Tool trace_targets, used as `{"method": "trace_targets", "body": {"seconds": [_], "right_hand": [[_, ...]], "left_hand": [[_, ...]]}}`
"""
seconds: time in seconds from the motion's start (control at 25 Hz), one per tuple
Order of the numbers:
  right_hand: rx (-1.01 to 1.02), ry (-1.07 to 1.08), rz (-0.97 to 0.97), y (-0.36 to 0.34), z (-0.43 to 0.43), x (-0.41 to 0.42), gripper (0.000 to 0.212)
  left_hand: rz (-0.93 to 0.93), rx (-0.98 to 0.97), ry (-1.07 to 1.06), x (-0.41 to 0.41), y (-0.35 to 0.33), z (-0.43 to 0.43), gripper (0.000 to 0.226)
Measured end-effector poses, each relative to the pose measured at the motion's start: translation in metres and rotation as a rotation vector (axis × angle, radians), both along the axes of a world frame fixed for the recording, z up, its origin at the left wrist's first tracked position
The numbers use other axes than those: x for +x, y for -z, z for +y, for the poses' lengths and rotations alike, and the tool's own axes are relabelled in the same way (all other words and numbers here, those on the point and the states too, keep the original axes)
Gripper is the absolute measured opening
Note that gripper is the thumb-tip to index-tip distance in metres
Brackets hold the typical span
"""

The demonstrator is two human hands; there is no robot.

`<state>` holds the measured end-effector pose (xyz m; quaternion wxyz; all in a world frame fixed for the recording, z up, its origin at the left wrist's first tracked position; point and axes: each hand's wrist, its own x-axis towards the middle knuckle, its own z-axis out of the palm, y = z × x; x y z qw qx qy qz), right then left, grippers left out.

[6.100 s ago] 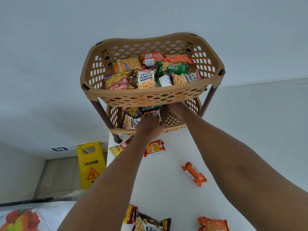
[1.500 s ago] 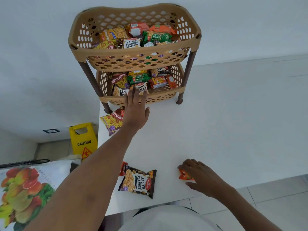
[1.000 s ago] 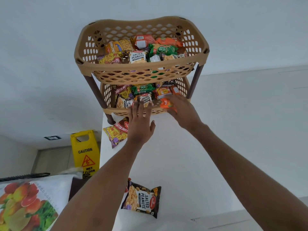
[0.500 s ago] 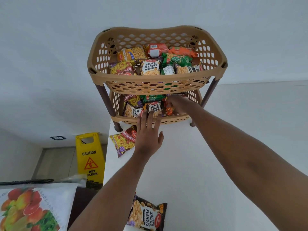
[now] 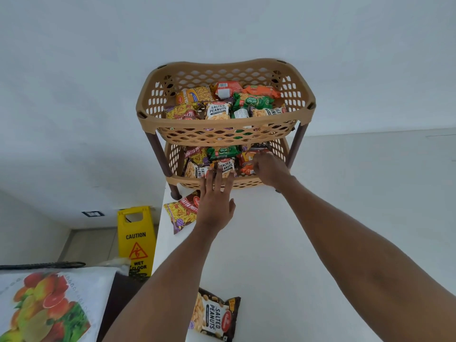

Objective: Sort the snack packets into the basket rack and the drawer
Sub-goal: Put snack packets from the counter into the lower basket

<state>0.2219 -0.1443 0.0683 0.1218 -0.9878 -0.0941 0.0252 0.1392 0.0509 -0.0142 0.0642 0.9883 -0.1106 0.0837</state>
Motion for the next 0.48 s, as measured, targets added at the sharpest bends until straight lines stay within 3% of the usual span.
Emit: {"method": "trace_targets", "body": {"seconds": [0.16,0.36,0.48], "right_hand": [[0.05,0.003,-0.19,0.019,-0.003,-0.041,0.027],[0.14,-0.02,-0.286,0.043,0.003,-0.102,0.039],[0.236,-0.226,-0.264,0.057,0.042,-0.157,0.04]], "left_hand": [[0.001,-0.035,-0.008,-0.023,0.001,0.003,0.078],[0.09,0.035,-0.047,-0.057,0.012,0.054,0.062],[0.245,-0.006,-0.075,-0.058,0.01,0.095,0.062]]}}
